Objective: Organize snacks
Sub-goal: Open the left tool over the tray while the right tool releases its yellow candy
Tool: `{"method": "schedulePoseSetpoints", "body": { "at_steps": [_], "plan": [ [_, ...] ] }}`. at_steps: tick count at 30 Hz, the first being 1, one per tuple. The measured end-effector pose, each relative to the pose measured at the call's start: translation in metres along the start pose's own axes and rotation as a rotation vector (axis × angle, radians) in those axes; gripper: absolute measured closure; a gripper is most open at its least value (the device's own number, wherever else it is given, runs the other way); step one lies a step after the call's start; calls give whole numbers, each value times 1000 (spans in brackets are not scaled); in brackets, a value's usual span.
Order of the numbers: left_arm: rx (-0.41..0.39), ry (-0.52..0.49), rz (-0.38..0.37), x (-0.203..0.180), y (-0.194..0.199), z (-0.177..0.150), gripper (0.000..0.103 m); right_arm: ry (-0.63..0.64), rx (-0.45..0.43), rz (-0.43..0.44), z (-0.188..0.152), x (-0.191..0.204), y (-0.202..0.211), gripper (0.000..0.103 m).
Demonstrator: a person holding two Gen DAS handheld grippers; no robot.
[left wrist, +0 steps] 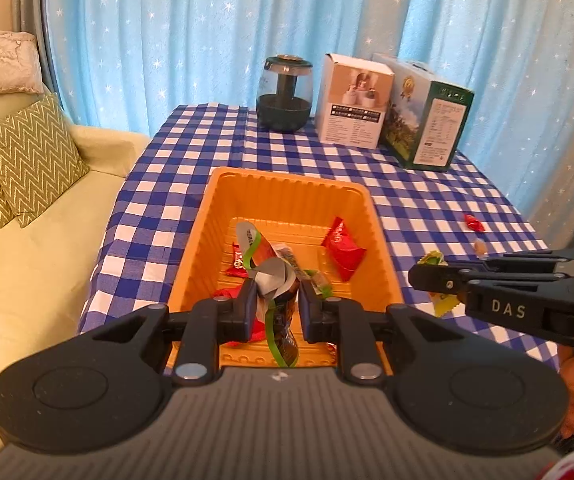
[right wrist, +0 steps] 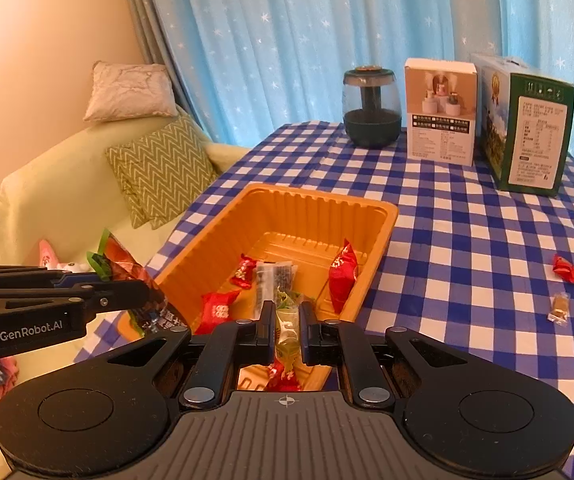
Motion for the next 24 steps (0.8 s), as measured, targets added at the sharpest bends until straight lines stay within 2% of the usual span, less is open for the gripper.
{"method": "schedulePoseSetpoints", "body": {
  "at_steps": [8, 16, 24],
  "plan": [
    [78, -19, -6, 6, -37, 4, 83, -17, 31, 18, 3, -9, -30, 91],
    [58, 41, 9, 21, -44, 3, 80, -24, 47, 44, 3, -8, -41, 91],
    [68, 43, 10, 21, -44, -5, 79, -22, 47, 62, 4, -2, -42, 91]
  ]
}}
Point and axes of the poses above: each gripper's, at about its wrist camera, not at the fingertips, and y roughly against the way its jaws point, x to its left, z to its top, the point moved 10 cm from there along -y, roughly the way its jaws point, and after that the axes turned 11 degrees about x, right-handed, at the moved point
